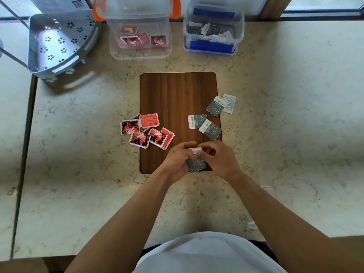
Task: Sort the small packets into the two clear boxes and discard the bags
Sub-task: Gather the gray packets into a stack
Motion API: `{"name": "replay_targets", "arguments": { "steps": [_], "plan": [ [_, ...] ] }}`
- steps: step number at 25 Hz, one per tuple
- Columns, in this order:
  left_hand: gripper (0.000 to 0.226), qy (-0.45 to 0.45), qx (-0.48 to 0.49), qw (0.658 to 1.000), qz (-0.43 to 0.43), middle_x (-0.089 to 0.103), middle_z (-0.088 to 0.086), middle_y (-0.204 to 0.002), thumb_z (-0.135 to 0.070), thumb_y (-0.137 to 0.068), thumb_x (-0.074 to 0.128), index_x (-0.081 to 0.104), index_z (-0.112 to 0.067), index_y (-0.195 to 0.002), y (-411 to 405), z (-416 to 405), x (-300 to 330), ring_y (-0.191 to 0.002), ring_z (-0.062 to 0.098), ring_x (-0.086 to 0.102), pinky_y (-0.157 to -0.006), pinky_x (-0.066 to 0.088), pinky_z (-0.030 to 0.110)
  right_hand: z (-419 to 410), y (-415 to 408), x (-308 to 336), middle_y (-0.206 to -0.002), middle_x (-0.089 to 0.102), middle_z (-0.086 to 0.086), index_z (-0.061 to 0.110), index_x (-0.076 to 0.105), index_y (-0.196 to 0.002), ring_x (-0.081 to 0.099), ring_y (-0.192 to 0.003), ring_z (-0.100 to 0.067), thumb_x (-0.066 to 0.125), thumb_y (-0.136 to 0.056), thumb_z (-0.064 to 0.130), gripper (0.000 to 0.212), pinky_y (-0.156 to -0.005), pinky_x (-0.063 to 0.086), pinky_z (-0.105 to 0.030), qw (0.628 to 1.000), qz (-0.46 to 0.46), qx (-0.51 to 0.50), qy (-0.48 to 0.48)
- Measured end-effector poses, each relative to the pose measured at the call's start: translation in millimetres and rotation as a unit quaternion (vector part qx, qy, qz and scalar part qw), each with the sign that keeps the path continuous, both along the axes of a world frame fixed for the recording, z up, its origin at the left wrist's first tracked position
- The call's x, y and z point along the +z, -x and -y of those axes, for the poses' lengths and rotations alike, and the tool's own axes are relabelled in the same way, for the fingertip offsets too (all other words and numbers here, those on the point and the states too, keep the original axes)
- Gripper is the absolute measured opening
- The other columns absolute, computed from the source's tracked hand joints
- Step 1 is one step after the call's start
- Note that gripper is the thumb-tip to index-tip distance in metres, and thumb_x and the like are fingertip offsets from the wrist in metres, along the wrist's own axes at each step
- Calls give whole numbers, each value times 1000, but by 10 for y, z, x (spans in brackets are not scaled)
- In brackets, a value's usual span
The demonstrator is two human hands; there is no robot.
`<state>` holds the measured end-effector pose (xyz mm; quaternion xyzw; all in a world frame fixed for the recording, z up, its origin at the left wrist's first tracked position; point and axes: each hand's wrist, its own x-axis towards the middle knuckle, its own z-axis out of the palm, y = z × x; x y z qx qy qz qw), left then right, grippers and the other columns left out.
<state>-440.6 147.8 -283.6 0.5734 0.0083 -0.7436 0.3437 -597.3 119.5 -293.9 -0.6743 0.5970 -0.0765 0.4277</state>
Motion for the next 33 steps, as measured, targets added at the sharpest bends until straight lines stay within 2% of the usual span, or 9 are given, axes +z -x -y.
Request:
{"name": "replay_targets", "arguments": {
  "steps": [4, 9, 15, 18, 20, 23, 27, 30, 33],
  "plan": [
    [42, -3, 3, 1000, 29, 68, 24, -120, 14, -95, 37, 58, -5, -126, -11, 59, -29, -109, 37, 71, -91, 60, 52, 199, -33, -10, -115, 69, 0, 21, 68, -124, 60, -94, -7, 63, -96, 28, 29, -77, 42, -12, 998, -5, -59, 24],
    [39, -19, 42, 998, 30, 71, 24, -115, 6, -94, 39, 58, -4, -126, -93, 106, -4, -103, 37, 73, -91, 60, 52, 545, -24, -179, -128, 46, -7, 25, 53, -136, 54, -115, -23, 70, -90, 30, 49, -100, 51, -38, 989, -111, -94, 38],
    [37, -55, 91, 994, 32, 73, 25, -113, -32, -102, 51, 63, -3, -121, -91, 185, -70, -101, 39, 73, -99, 54, 56, 497, -29, -165, -106, 62, 2, 18, 65, -102, 58, -91, -13, 73, -88, 26, 18, -74, 46, -22, 982, -74, -171, 4],
    [48, -67, 80, 993, 58, 75, 23, -108, -47, -102, 46, 65, -5, -115, -78, 201, -105, -105, 40, 73, -97, 55, 56, 377, -70, -71, -93, 75, -5, 16, 71, -97, 65, -72, -13, 74, -87, 29, 17, -67, 55, -28, 953, 80, -279, -93],
    [51, -69, 100, 992, 38, 74, 24, -109, -49, -103, 43, 63, -4, -117, -74, 206, -89, -107, 40, 72, -100, 54, 55, 259, -115, 62, -90, 75, -6, 14, 71, -102, 61, -65, -10, 73, -89, 28, 19, -62, 52, -24, 952, 140, -226, -151],
    [35, -71, 128, 989, 22, 72, 19, -99, -28, -102, 46, 65, -3, -119, -80, 222, -6, -93, 31, 70, -95, 56, 48, 87, -203, 106, -89, 73, 5, 18, 73, -99, 65, -73, -5, 70, -91, 35, 19, -61, 48, -16, 986, 60, -75, -139],
    [38, -30, 75, 995, 51, 70, 24, -114, 7, -92, 39, 61, -3, -122, -152, 208, -15, -99, 33, 71, -95, 58, 51, 286, -275, -39, -91, 70, 8, 22, 73, -93, 62, -82, -4, 60, -96, 37, 20, -69, 41, -18, 994, 7, -107, -36],
    [40, -22, 68, 996, 55, 69, 27, -113, 11, -92, 35, 60, -1, -120, -177, 204, -11, -97, 35, 71, -98, 56, 55, 668, -362, -111, -122, 61, 0, 25, 68, -115, 57, -100, -8, 59, -97, 20, 21, -80, 42, -17, 993, -29, -99, 53],
    [38, -23, 80, 995, 48, 69, 26, -109, 9, -90, 37, 60, -1, -119, -211, 248, -19, -96, 36, 71, -97, 56, 55, 946, -456, -192, -145, 36, -6, 27, 58, -135, 49, -125, -21, 62, -95, 10, 44, -91, 55, -33, 987, -118, 52, 101]
  ]
}}
